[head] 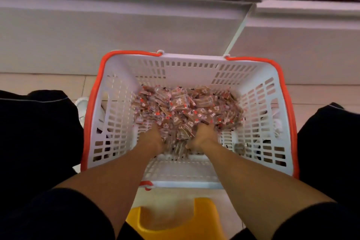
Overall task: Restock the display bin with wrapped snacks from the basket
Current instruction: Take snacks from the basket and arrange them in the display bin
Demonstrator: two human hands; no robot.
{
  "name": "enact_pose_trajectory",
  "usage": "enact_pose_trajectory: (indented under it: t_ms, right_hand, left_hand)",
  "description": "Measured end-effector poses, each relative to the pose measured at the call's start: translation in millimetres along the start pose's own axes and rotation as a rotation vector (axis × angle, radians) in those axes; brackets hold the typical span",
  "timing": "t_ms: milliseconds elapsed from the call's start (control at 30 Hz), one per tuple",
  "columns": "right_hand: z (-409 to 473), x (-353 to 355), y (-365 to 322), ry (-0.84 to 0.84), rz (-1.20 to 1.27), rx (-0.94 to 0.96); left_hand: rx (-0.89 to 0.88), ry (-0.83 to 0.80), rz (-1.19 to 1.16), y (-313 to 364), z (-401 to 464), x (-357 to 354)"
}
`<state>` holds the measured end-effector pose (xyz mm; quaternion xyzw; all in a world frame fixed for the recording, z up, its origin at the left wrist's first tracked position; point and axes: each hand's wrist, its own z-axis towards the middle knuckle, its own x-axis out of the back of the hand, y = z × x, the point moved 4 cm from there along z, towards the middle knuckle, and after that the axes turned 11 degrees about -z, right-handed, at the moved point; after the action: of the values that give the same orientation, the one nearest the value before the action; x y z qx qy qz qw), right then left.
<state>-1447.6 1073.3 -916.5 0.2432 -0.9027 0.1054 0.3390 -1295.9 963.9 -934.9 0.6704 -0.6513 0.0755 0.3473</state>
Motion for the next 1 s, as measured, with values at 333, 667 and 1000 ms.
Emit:
enact_pose_trajectory:
  t_ms: [333, 667, 1000]
  right_hand:
    - [11.4, 13.4, -6.7, -0.154, 0.120, 0.084]
    - [-25.8, 72.9, 1.7, -0.389, -0.022, 0.172]
    - [-125.5, 228.7, -17.2, -0.178, 0.372, 0.641]
  left_hand:
    - [0.123, -0.139, -0.273, 4.1, 6.6, -13.8]
    - [0.064, -0.091, -0.786, 27.0, -16.7, 23.4]
    - [-0.129, -0.553, -1.079, 139.7, -108.4, 134.1]
